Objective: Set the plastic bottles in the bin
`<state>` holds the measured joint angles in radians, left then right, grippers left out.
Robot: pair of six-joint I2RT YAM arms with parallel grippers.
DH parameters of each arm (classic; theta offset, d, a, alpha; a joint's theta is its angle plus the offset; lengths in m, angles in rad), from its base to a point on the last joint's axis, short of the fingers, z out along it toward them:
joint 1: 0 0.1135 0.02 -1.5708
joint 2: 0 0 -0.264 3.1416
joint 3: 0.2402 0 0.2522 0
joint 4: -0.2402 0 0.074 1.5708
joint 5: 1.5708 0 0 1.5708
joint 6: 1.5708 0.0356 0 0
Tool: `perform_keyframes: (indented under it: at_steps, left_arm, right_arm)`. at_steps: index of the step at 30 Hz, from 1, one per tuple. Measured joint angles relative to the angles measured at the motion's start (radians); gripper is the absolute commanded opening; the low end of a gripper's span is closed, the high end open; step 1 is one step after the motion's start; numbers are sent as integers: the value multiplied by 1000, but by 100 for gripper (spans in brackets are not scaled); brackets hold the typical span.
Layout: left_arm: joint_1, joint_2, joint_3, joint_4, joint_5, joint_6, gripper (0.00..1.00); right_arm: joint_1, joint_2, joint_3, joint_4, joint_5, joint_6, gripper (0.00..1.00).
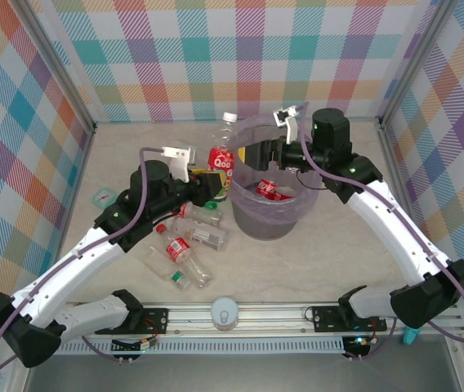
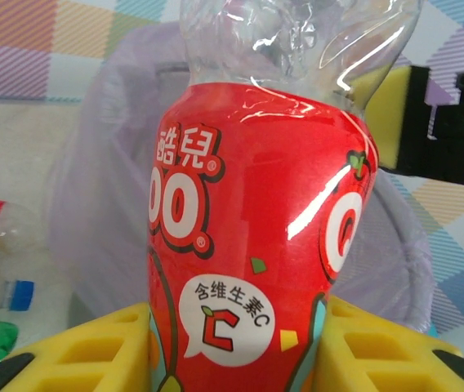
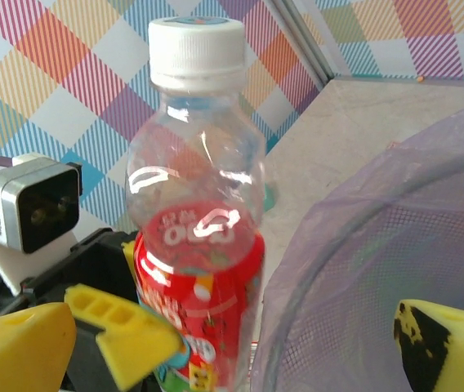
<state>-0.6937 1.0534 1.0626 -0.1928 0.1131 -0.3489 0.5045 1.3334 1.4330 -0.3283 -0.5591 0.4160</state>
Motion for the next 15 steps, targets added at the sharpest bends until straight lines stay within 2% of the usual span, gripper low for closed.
perform_keyframes:
  at_steps: [9, 15]
  left_arm:
    - [-82, 46, 38, 42, -10, 25, 39]
    - [-124, 40, 39, 26, -33, 56, 38]
  right_arm:
    - [1, 46, 31, 8, 10, -9, 96]
    - [1, 69, 77, 0, 27, -12, 87]
